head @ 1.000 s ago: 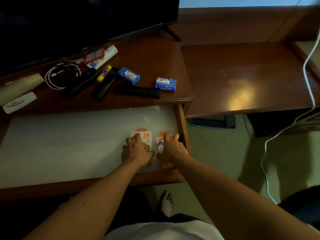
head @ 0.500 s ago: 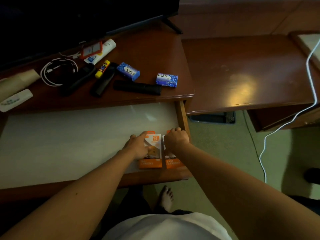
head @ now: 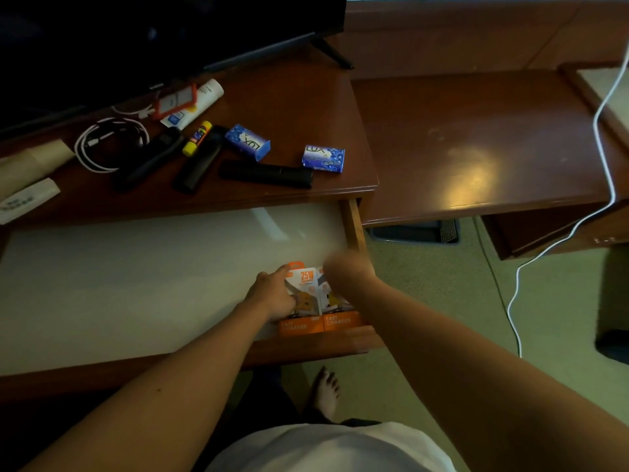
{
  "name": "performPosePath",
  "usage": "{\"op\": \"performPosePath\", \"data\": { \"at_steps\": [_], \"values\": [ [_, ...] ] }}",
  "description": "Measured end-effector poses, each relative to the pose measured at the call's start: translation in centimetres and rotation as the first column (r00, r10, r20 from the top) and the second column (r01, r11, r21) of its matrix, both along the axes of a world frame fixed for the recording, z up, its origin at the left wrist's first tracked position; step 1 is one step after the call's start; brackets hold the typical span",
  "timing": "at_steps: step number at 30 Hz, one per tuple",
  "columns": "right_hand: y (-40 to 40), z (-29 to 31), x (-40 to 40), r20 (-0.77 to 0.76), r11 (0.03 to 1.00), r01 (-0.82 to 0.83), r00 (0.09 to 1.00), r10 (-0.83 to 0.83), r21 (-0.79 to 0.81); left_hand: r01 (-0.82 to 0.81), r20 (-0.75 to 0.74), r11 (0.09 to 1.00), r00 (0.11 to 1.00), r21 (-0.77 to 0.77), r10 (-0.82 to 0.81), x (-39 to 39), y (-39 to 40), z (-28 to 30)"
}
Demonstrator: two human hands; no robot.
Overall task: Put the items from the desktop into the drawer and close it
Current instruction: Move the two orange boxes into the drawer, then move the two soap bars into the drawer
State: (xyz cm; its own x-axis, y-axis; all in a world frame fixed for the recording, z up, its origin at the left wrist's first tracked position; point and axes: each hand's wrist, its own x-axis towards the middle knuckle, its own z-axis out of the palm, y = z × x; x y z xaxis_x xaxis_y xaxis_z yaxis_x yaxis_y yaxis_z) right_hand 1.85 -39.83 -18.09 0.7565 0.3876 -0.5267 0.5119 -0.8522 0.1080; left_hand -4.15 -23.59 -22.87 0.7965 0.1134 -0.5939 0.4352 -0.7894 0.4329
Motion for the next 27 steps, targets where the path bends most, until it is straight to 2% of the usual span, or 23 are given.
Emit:
{"op": "performPosePath", "data": {
  "at_steps": [7,11,15,21,24,27],
  "values": [
    [0.2,-0.5,-0.7,0.005,0.999,0.034,0.999,-0.034,0.016,0.032,-0.036,0.999,0.999,0.011,-0.032,-0.2,-0.3,0.8],
    [0.3,0.4,0.0,-0.088,0.99,0.099,0.992,-0.091,0.096,0.106,-0.068,0.986,0.993,0.131,-0.098,0.2,-0.9,2.3],
    [0.2,3.2,1.6,-0.043,0.969,0.112,0.994,-0.105,0.218,0.079,0.136,0.964,0.984,0.253,-0.117,2.3,-1.0,5.2],
    [2.1,7.2,7.5,0.163,0.825,0.151,0.946,-0.281,0.544,0.019,0.432,0.972,0.894,0.233,-0.121,8.9,0.9,10.9],
    [3.3,8.3,10.5,0.223,0.811,0.118,0.93,-0.292,0.573,0.037,0.49,0.968,0.857,0.247,-0.157,12.5,2.5,13.0],
    [3.5,8.9,13.2,0.21,0.818,0.132,0.932,-0.294,0.56,0.057,0.503,0.957,0.841,0.286,-0.2,15.8,4.8,14.2]
  ]
}}
